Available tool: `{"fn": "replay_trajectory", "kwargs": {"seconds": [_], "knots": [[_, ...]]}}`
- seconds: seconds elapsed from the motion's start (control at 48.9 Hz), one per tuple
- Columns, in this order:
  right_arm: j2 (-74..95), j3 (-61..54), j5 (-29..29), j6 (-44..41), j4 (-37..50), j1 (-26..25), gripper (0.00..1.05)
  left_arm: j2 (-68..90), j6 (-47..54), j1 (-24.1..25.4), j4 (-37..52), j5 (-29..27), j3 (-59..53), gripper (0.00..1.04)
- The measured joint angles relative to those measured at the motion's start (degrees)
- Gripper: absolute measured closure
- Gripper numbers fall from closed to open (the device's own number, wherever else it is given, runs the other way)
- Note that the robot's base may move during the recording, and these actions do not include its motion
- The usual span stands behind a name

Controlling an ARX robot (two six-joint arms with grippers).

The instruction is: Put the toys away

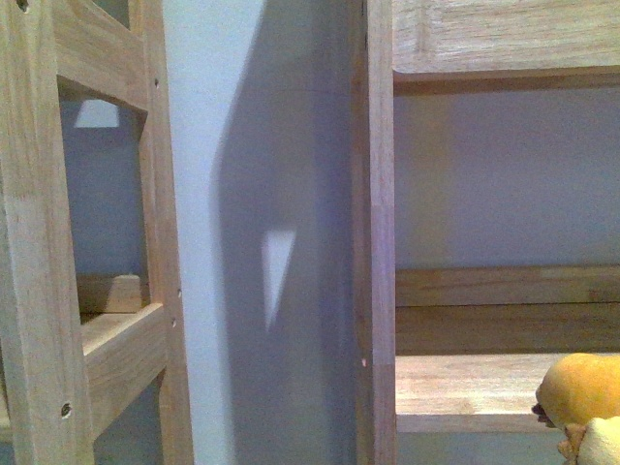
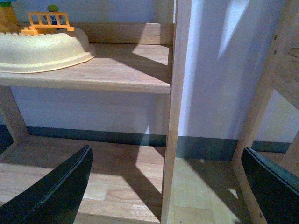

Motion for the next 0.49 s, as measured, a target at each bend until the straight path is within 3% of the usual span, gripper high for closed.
{"fn": "replay_trajectory", "kwargs": {"seconds": [0.348,0.491], "knots": [[0.0,0.0,0.0,0.0,0.0,0.0,0.97,0.0,0.0,0.0,0.0,0.0,0.0,0.06],[3.8,3.5,5.2,-4.0,-1.6,-1.1,0.97,0.0,0.0,0.0,0.0,0.0,0.0,0.06]]}}
